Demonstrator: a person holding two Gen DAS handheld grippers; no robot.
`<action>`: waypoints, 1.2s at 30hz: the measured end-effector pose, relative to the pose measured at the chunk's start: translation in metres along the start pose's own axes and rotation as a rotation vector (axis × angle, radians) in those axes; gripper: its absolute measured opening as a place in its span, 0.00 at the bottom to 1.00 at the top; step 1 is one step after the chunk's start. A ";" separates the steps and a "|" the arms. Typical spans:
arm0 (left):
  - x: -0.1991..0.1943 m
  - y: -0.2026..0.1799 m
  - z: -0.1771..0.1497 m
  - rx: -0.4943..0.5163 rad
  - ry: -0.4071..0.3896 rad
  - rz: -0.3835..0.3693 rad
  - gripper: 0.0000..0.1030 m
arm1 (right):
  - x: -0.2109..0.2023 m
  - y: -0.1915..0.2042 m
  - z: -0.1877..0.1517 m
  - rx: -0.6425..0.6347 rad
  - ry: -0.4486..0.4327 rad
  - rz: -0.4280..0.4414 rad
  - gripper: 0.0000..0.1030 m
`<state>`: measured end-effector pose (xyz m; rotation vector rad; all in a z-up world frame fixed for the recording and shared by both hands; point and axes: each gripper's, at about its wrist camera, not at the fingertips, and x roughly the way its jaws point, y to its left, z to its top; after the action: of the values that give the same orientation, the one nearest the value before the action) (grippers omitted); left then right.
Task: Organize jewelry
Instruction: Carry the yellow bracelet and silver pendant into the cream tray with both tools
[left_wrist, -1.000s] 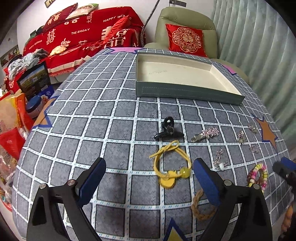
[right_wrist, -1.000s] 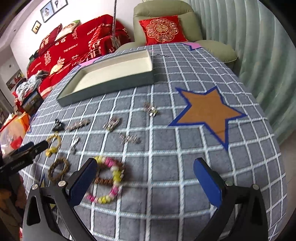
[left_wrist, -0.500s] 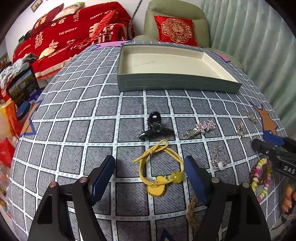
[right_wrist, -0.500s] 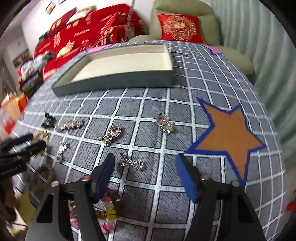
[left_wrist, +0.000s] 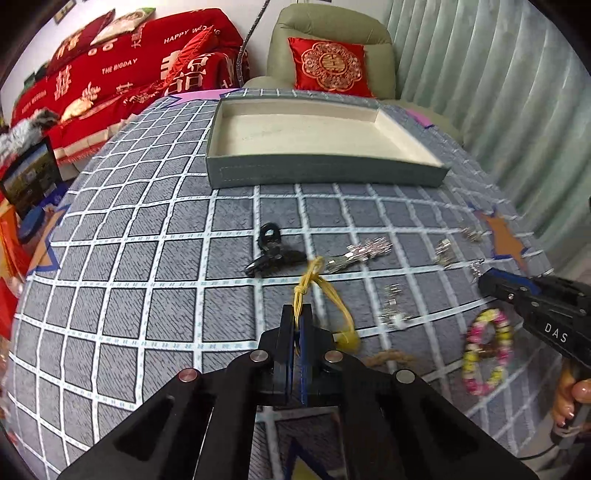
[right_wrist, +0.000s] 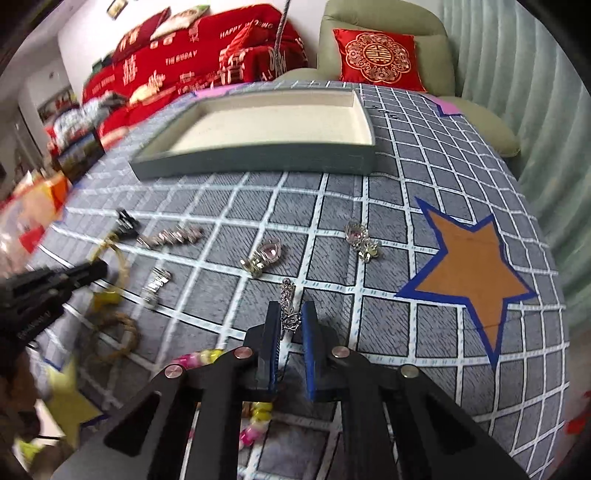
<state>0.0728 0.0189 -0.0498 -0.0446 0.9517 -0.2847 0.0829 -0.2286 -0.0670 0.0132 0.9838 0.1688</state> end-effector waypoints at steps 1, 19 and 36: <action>-0.005 0.000 0.002 -0.011 -0.007 -0.014 0.11 | -0.006 -0.002 0.002 0.011 -0.009 0.013 0.12; -0.114 -0.012 0.119 -0.048 -0.200 -0.083 0.11 | -0.131 -0.042 0.134 0.160 -0.145 0.342 0.12; 0.028 -0.009 0.199 -0.004 -0.126 0.050 0.11 | -0.002 -0.034 0.235 0.094 -0.103 0.187 0.12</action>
<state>0.2472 -0.0148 0.0456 -0.0419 0.8270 -0.2312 0.2813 -0.2474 0.0625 0.1986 0.8865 0.2909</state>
